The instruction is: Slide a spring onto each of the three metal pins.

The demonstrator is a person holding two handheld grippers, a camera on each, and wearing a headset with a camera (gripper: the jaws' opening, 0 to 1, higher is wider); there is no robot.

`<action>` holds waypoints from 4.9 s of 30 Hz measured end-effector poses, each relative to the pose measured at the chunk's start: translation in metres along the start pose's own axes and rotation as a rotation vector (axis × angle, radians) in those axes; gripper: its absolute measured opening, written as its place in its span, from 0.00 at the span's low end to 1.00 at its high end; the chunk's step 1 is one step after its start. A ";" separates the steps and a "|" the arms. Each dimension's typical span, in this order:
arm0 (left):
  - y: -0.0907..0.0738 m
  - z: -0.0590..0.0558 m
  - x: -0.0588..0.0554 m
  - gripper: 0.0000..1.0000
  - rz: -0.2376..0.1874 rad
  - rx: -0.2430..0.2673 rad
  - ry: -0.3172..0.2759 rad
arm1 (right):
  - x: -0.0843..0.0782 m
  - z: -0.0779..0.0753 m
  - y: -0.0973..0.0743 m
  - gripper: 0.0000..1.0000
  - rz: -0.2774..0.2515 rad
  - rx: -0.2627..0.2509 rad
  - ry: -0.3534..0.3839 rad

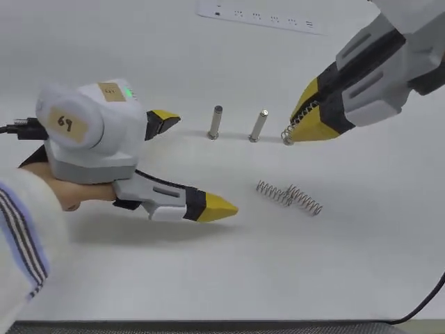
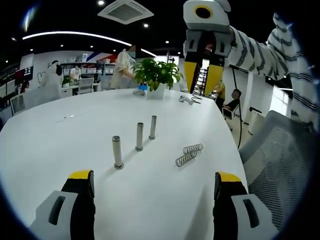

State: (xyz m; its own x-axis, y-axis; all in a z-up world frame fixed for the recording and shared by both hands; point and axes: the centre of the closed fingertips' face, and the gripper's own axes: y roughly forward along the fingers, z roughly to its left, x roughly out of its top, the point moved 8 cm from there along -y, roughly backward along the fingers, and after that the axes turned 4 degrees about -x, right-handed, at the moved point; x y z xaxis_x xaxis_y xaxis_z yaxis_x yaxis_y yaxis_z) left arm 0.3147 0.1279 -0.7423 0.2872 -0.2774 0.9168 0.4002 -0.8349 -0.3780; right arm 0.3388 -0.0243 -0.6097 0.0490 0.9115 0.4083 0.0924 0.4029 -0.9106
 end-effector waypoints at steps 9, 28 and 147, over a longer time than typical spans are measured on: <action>-0.002 -0.001 0.003 0.98 -0.017 0.004 -0.018 | 0.015 -0.020 -0.007 0.08 0.023 -0.007 -0.033; -0.005 0.001 0.010 0.95 -0.036 0.007 -0.005 | 0.049 -0.042 0.013 0.08 0.061 0.019 -0.148; -0.009 0.014 -0.005 0.96 0.013 0.028 -0.044 | 0.039 -0.068 0.146 0.09 0.259 0.127 -0.303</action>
State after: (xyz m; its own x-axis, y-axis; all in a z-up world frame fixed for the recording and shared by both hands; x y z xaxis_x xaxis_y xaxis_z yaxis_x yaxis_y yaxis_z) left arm 0.3222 0.1430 -0.7450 0.3307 -0.2665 0.9053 0.4202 -0.8174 -0.3941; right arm 0.4219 0.0644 -0.7227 -0.2423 0.9593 0.1450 -0.0091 0.1472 -0.9891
